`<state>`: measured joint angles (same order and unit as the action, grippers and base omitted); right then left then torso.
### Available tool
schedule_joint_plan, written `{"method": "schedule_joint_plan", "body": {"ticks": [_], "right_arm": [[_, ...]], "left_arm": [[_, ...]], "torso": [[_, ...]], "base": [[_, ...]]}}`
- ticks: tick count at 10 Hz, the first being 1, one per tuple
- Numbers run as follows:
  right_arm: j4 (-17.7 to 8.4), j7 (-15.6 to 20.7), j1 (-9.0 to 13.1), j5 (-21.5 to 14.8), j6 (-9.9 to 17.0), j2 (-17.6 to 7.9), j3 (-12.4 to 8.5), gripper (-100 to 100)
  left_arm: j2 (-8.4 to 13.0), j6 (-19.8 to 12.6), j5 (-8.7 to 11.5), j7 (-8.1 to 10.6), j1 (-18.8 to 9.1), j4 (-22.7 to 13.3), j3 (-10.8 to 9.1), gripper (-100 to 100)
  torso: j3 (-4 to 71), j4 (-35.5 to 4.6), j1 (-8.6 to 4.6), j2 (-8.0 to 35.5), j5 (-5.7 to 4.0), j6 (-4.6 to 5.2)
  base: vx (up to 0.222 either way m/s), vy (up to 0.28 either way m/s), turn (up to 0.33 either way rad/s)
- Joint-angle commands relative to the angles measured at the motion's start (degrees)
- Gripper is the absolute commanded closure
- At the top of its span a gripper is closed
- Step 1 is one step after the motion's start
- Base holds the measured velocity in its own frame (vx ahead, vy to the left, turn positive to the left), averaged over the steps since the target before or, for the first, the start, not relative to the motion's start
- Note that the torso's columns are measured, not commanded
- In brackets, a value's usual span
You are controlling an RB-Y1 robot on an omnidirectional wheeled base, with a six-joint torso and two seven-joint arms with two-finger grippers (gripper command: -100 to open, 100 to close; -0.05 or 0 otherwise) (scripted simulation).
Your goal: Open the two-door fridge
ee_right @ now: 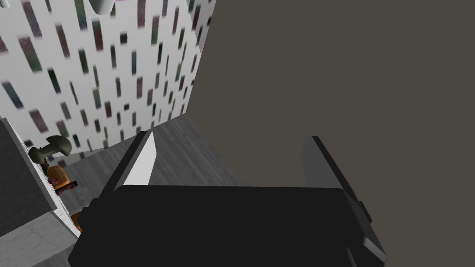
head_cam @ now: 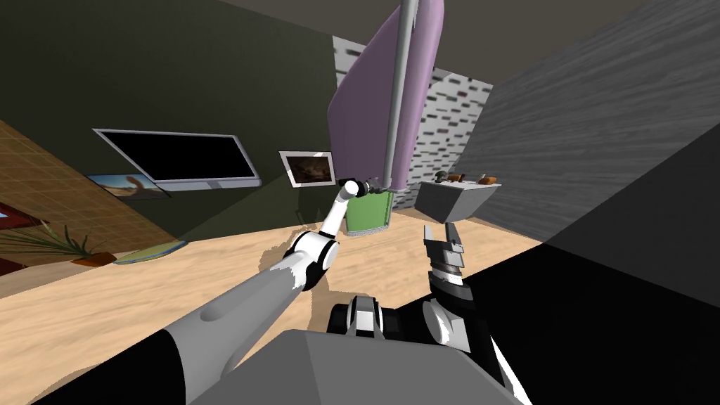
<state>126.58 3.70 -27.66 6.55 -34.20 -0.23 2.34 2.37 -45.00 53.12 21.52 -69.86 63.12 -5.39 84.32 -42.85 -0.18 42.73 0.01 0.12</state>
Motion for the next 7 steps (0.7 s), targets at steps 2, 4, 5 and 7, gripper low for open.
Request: {"method": "schedule_joint_plan", "body": {"ticks": [2, 4, 5, 7], "right_arm": [[0.0, 0.0, 0.0, 0.0, 0.0, 0.0, 0.0, 0], [0.0, 0.0, 0.0, 0.0, 0.0, 0.0, 0.0, 0], [0.0, 0.0, 0.0, 0.0, 0.0, 0.0, 0.0, 0], [0.0, 0.0, 0.0, 0.0, 0.0, 0.0, 0.0, 0]], "left_arm": [[1.2, -1.8, 1.4, 1.33, -3.0, 0.0, -0.70, -100], [1.0, -2.6, 0.7, 1.46, -1.7, -0.4, -0.15, 0], [1.0, -2.7, 0.6, 1.41, -1.4, -0.6, -0.09, 0], [1.1, -2.8, 0.5, 1.36, -1.1, -0.8, -0.02, 0]], "torso": [[-0.2, -0.1, 0.41, 0.3, 0.15, -0.06], [-0.3, -0.1, 0.47, 0.4, 0.18, -0.11], [-0.2, 0.0, 0.39, 0.2, 0.12, -0.10], [-0.1, 0.2, 0.25, 0.0, 0.04, -0.10]], "base": [[0.006, -0.038, 0.051], [0.010, -0.010, 0.005], [0.008, -0.001, 0.004], [0.007, 0.000, 0.002]]}}
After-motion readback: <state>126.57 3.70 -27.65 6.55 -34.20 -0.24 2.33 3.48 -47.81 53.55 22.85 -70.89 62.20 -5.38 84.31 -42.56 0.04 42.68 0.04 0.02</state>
